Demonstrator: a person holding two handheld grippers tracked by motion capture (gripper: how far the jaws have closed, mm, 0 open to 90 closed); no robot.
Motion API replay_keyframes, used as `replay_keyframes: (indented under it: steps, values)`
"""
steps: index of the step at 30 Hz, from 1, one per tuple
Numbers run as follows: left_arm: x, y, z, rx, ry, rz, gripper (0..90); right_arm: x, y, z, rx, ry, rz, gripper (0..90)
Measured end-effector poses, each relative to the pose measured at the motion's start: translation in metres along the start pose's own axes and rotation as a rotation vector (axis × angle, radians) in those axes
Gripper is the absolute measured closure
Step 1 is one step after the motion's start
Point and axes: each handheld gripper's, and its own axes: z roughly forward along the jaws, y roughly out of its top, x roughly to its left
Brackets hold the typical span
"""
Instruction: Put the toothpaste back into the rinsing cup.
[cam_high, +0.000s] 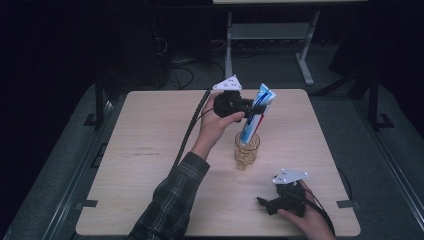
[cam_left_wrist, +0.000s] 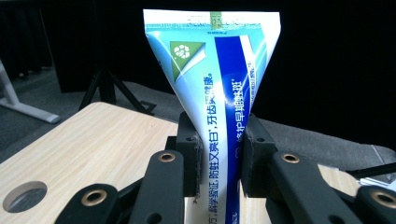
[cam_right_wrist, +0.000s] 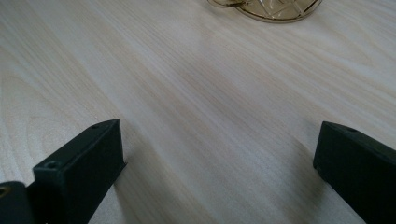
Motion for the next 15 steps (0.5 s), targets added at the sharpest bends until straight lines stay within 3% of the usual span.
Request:
replay_keyframes:
  steps: [15]
  values:
    - [0.004,-0.026,0.011,0.043,-0.001,-0.006,72.6,0.000,0.000,0.000,0.005,-0.004,-0.004,1.0]
